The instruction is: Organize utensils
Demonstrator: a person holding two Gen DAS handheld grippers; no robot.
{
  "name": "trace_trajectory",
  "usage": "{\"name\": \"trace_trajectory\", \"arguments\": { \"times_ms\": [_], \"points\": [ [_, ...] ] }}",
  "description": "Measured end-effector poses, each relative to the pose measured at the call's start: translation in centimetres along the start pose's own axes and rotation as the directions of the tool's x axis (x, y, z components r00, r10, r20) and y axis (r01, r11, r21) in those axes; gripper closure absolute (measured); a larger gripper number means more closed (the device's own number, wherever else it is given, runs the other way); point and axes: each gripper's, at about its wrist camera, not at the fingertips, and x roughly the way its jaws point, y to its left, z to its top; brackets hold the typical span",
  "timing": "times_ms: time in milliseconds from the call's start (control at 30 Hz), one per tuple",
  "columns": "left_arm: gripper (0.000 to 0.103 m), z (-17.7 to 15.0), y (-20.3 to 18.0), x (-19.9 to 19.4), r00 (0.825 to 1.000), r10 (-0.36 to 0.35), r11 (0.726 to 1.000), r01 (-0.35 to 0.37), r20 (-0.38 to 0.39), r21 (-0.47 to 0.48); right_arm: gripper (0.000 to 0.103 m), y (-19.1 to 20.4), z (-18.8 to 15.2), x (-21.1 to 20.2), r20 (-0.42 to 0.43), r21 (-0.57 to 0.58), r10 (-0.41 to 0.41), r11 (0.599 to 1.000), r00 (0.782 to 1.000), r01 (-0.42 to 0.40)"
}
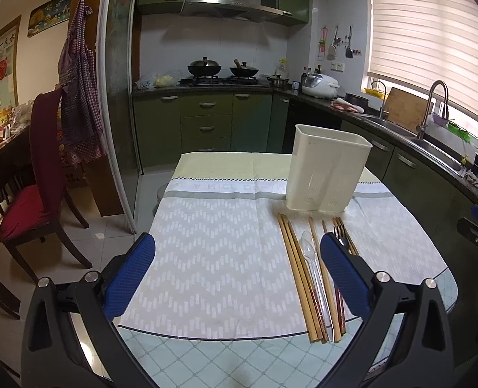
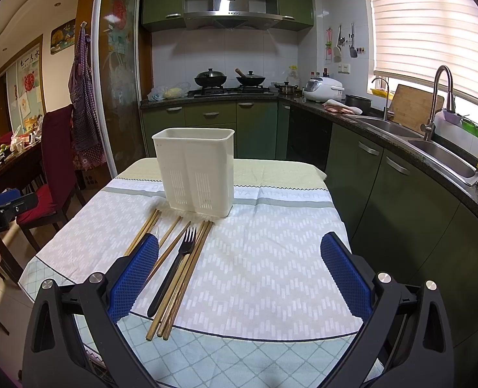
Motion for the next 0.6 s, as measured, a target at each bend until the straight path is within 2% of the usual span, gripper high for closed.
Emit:
{"name": "trace_trajectory", "arguments": {
  "times_ms": [600],
  "points": [
    [0.006, -0.19, -0.16, 0.28, 1.000, -0.017, 1.000, 0.016, -0.008, -0.001, 0.004, -0.05, 0.06, -0.09, 0.001, 0.000, 0.000, 1.000, 1.000, 0.000]
  ]
}}
